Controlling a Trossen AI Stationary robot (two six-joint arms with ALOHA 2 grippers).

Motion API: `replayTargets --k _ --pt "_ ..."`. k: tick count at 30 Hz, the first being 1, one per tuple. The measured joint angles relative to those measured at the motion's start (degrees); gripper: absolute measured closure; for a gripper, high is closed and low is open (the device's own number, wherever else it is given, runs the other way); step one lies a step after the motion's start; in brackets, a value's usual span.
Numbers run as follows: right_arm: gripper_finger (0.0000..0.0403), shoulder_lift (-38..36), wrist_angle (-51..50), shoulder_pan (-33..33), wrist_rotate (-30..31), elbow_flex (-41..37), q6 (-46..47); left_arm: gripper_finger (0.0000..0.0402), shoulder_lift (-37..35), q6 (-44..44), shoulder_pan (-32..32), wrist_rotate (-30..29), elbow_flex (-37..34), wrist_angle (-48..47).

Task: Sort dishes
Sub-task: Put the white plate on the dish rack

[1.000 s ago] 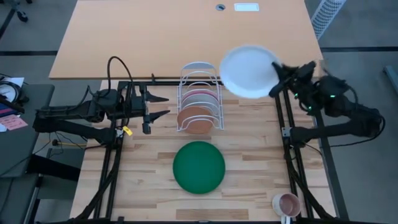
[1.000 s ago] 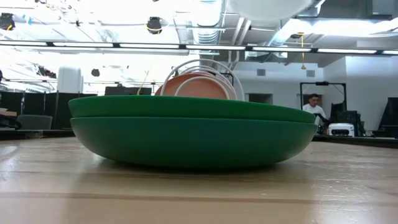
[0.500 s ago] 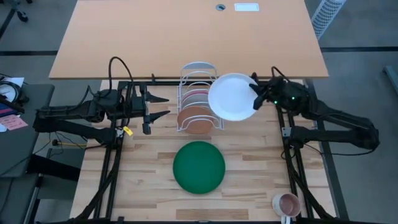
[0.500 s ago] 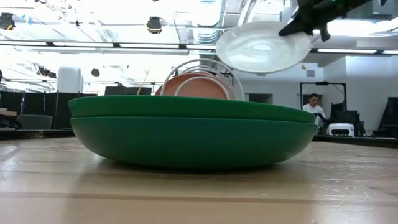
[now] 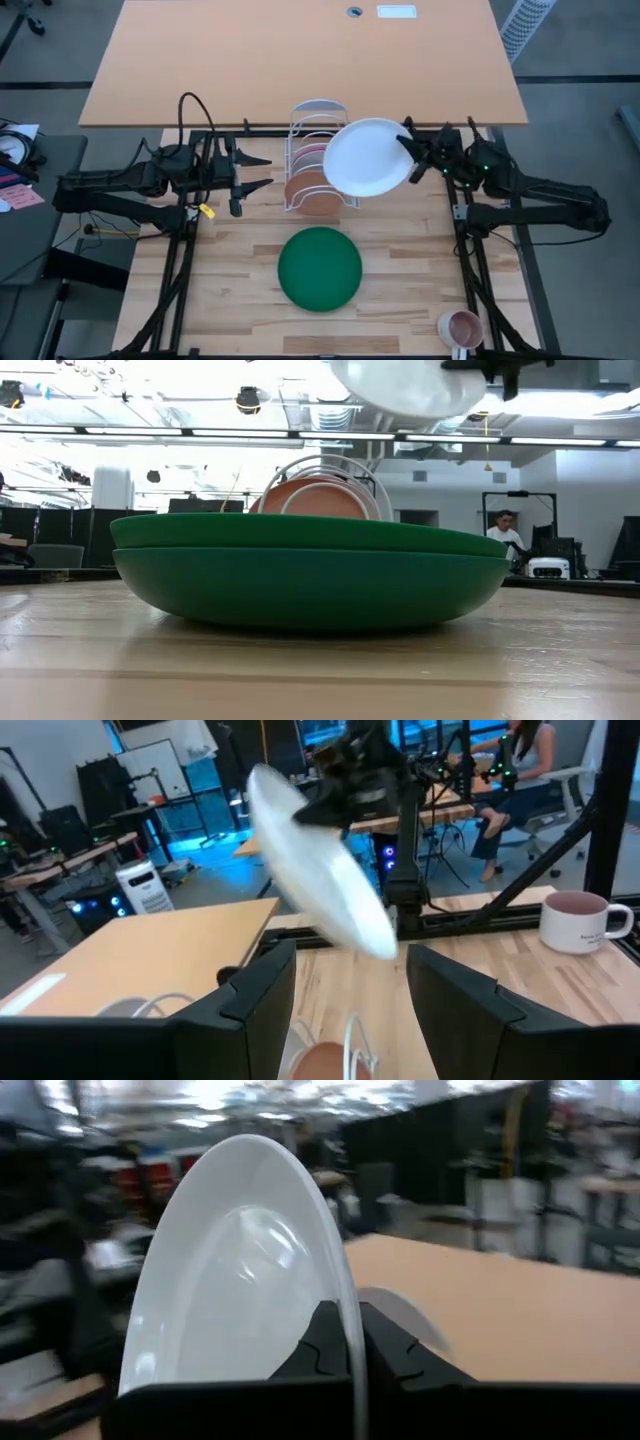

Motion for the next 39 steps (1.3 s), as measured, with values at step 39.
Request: replayTargets --k 39 --pt "0.0401 14.0 27.5 17.5 18.5 2.4 -33.1 0.0121 10.5 -0.5 -1.5 -5.8 0.0 11.4"
